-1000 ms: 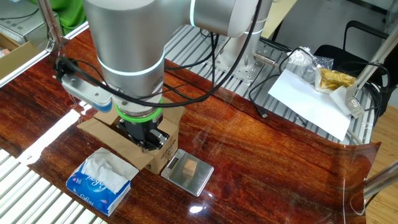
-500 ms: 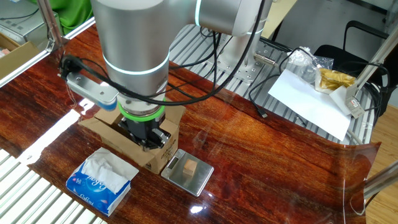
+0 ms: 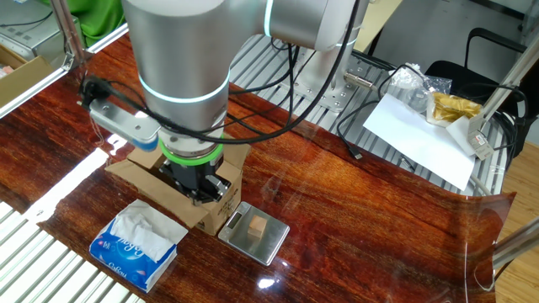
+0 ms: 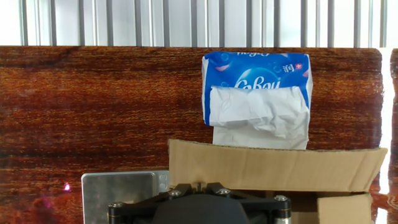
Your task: Open a box
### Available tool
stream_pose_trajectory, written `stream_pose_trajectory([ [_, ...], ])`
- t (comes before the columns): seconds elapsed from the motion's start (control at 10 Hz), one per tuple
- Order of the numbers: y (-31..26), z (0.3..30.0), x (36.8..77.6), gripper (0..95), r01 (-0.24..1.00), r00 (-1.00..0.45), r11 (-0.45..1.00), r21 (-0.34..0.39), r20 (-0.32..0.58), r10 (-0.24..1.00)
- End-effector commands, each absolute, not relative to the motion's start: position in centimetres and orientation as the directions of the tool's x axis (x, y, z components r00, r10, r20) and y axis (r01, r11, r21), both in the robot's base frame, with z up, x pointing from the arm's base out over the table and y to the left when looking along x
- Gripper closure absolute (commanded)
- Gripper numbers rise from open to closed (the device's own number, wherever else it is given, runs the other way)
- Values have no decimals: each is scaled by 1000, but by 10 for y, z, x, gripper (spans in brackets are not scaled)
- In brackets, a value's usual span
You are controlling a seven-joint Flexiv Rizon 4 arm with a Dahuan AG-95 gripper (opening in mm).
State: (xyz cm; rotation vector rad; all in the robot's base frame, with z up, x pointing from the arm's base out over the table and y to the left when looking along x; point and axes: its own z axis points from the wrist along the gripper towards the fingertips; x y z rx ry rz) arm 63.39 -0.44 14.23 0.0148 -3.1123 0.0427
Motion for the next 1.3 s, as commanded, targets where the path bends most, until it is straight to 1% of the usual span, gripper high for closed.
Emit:
stream_pose_trajectory([
  [0.1, -4, 143, 634, 950, -7, -1000, 1000, -21, 31, -6],
  [0.6, -4, 143, 634, 950, -18, -999, 1000, -18, 28, -18],
  [0.8, -8, 148, 632, 950, -23, -999, 1000, -21, 36, -23],
  [1.3, -21, 155, 645, 950, -56, -997, 998, -26, 51, -54],
])
